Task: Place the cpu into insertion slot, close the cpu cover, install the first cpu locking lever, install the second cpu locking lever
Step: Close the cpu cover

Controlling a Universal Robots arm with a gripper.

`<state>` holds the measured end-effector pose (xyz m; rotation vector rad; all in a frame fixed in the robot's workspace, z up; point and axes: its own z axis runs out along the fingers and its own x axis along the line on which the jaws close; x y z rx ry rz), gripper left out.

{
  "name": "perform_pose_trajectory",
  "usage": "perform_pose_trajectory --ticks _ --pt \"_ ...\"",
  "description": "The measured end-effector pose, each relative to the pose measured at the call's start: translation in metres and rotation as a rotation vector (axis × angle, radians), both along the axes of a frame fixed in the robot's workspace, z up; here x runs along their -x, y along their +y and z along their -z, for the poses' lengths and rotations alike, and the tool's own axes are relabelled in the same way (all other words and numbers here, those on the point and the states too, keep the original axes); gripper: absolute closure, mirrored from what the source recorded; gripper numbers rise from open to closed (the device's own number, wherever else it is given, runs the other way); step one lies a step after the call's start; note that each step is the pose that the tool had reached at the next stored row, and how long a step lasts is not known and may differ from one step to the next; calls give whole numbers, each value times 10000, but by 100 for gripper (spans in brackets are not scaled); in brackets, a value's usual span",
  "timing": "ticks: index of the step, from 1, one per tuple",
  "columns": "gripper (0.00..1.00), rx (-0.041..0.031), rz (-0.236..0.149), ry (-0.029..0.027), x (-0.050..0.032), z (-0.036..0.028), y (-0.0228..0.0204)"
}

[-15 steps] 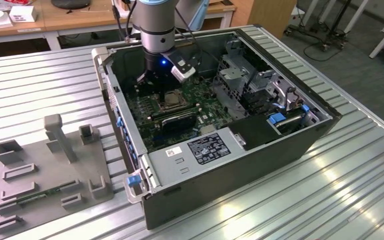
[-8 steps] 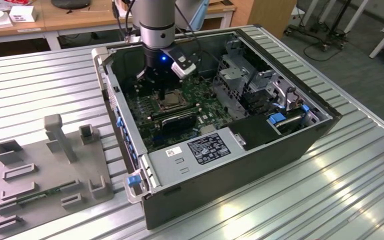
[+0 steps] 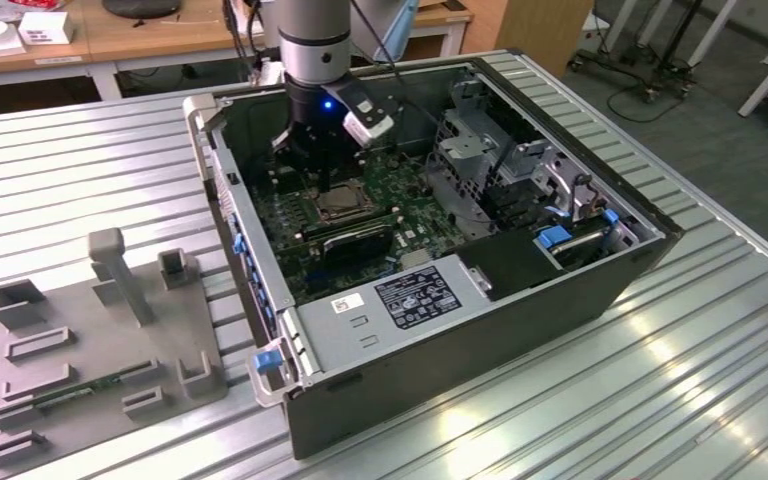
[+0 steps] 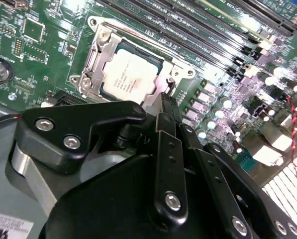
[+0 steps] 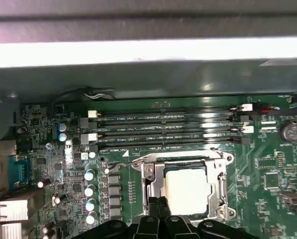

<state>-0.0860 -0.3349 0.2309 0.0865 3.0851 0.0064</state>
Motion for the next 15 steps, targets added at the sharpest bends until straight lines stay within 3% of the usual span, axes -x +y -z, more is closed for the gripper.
perform_pose_trajectory --ticks 4,11,15 --pt "90 1 0 1 0 -55 0" --pt "90 3 -2 2 -8 -57 0" --pt "90 1 0 1 -78 -56 -1"
